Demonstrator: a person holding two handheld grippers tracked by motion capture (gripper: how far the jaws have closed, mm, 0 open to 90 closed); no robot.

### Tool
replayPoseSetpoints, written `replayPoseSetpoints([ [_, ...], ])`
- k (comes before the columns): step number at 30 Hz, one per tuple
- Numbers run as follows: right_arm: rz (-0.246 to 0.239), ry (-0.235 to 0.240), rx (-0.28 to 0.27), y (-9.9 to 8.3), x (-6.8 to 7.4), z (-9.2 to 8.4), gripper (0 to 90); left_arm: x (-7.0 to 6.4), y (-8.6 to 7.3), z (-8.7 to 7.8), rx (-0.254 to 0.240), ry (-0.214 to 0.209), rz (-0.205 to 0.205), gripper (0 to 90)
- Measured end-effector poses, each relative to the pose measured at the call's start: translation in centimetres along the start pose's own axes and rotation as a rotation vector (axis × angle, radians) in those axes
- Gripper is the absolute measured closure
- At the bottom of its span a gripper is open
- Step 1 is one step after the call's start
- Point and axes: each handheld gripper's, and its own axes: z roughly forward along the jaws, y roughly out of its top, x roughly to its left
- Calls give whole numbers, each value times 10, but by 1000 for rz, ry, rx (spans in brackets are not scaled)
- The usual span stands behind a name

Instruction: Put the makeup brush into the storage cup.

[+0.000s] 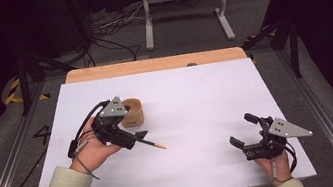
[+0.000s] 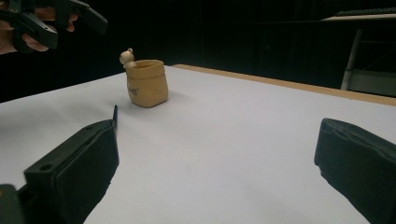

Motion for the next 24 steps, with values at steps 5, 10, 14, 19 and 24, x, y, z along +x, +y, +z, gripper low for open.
replayPoseSetpoints([
  [5,6,0,1,-1,-1,0,0,1,6,2,43,-11,5,40],
  [10,25,9,-9,-1,-3,-1,0,2,12,3,85,-8,10,40],
  [14,26,5,-9,-1,-3,-1,0,4,16,5,113,-25,9,50],
  [19,25,8,-7,-2,-3,-1,0,4,18,10,156,-31,22,67],
  [24,31,7,-4,-3,-5,-1,0,2,20,16,183,-25,25,80],
])
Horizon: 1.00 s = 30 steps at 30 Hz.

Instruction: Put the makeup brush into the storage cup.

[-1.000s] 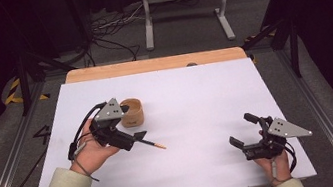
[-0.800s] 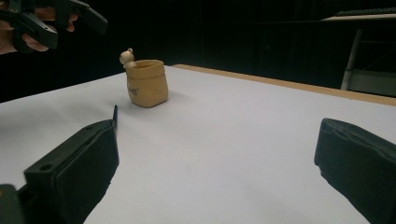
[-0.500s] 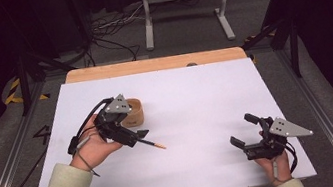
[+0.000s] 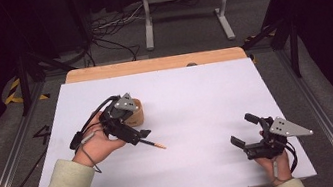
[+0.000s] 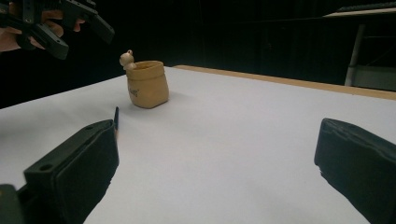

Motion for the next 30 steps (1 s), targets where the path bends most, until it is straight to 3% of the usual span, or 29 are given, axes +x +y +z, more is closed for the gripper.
replayPoseSetpoints([
  [4,-6,3,-1,0,0,0,0,-1,1,5,19,-4,13,86],
  [12,-9,9,2,1,1,0,0,1,-3,21,45,-55,-9,100],
  [17,-4,15,6,0,1,1,0,1,-4,32,124,-62,7,109],
  [30,-1,30,19,0,1,2,16,1,-6,48,205,-79,27,141],
])
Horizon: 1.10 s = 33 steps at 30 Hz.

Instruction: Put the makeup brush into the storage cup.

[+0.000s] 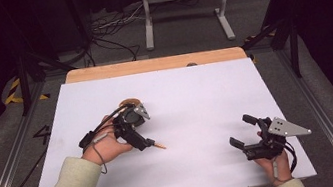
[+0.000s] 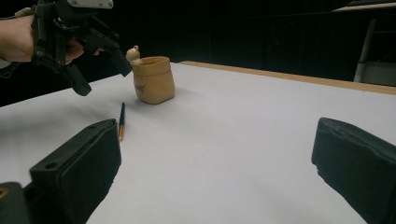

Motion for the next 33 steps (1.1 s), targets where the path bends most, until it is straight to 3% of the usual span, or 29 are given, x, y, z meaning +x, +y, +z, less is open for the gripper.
replayPoseSetpoints([
  [21,0,16,9,0,0,1,25,5,-4,26,115,-16,-18,251],
  [29,-1,17,12,0,0,1,26,4,-3,32,131,-19,-11,303],
  [33,-3,17,13,0,0,1,27,5,-2,34,132,-44,-22,350],
])
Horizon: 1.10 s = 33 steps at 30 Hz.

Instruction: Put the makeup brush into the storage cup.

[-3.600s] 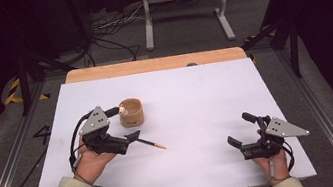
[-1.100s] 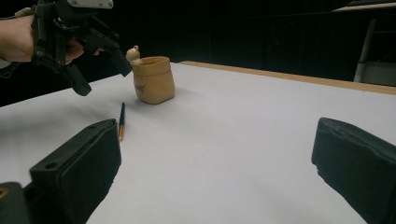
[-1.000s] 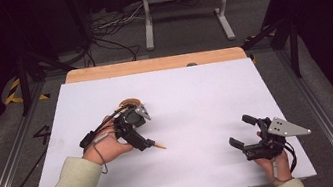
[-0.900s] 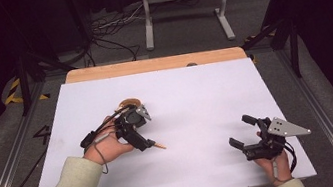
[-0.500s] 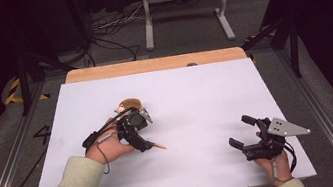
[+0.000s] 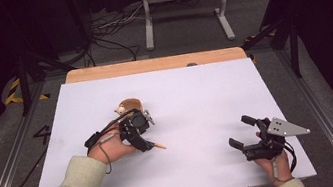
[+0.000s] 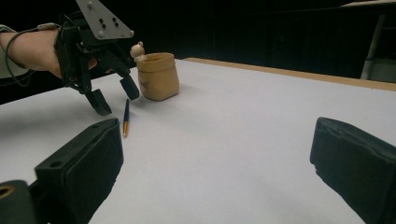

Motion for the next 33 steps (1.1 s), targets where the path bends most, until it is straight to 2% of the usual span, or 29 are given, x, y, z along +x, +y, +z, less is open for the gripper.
replayPoseSetpoints([
  [7,-2,3,4,0,0,0,28,1,1,4,10,-13,-5,401],
  [11,-3,0,5,0,0,0,28,1,0,6,14,-10,12,423],
  [18,-1,4,4,0,0,0,29,-1,2,11,55,-4,23,476],
  [21,3,4,3,0,0,0,29,-1,3,13,80,-4,42,516],
  [24,12,6,-4,0,-1,-1,29,-2,4,14,85,-6,44,543],
  [28,15,6,-6,0,-1,-1,29,-3,5,15,100,10,49,567],
  [33,16,13,-5,0,-1,-1,29,-4,7,14,129,17,59,639],
])
